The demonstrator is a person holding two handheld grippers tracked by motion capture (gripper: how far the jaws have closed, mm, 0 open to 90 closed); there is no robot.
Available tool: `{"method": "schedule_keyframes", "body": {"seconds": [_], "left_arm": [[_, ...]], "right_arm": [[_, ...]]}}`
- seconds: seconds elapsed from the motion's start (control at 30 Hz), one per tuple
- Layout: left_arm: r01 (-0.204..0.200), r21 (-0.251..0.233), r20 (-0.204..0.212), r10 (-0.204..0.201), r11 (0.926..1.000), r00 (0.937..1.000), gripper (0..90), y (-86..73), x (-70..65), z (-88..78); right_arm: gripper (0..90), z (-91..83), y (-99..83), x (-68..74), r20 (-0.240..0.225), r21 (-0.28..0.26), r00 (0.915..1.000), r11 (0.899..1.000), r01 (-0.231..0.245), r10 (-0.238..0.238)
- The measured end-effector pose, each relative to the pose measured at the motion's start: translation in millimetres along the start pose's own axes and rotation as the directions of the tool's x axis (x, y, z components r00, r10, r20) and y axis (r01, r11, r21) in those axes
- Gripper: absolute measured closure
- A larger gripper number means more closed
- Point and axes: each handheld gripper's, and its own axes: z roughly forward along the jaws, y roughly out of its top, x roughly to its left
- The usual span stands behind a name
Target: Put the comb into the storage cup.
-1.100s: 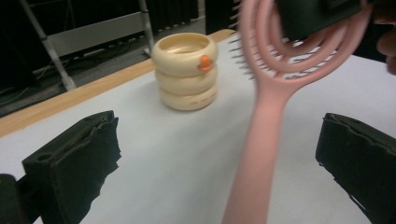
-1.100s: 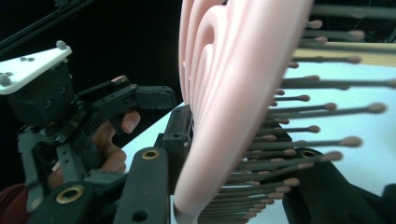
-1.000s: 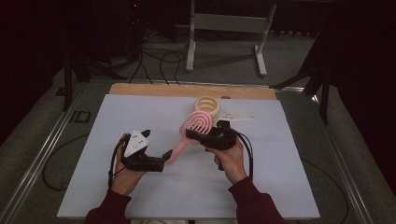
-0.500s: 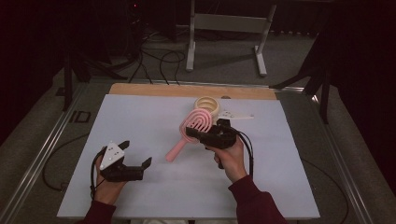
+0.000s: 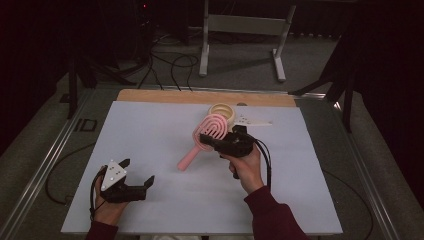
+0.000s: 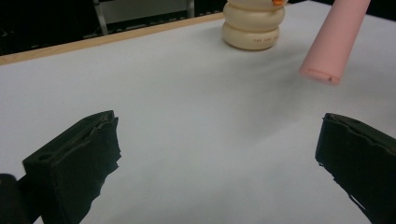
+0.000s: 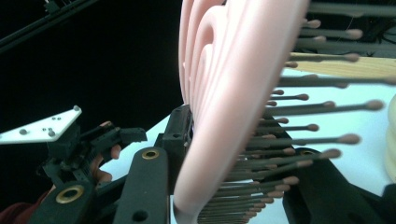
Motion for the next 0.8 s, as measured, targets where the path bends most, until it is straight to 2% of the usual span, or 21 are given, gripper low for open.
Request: {"method": "schedule_keyframes", "body": {"seconds": [0.13, 0.37, 0.8], "left_arm": [[-0.008, -0.003, -0.005, 0.008, 1.0000, 1.0000, 0.1, -0.6, -0.5, 0.4], [0.001, -0.015, -0.021, -0.001, 0.9999, 0.9998, 0.1, -1.2, 2.0, -0.8], [0.001, -0.013, -0.032, -0.001, 0.9999, 0.9995, 0.1, -1.3, 3.2, -0.3]], "right_arm": [[64.0, 0.2, 2.2, -1.4, 0.001, -0.013, 0.9999, 1.000, -0.010, 0.010], [63.9, 0.6, 6.2, -4.9, 0.004, -0.029, 0.9996, 0.999, -0.028, 0.028], [63.9, 4.9, 9.6, -9.2, 0.015, -0.034, 0.9994, 0.999, -0.031, 0.032]]}}
